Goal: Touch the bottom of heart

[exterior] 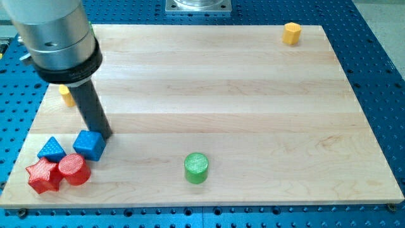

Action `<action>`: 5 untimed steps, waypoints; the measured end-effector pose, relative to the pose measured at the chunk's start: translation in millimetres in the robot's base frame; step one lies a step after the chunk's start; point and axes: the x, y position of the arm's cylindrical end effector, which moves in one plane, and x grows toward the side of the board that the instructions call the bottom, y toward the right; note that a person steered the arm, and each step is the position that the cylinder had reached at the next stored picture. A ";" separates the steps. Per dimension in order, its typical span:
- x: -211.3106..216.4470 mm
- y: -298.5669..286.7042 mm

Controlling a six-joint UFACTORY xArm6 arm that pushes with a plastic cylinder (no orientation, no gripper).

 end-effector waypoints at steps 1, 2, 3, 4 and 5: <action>6.5 1.9; 15.6 30.4; 30.2 9.6; 31.5 0.5; 31.4 23.5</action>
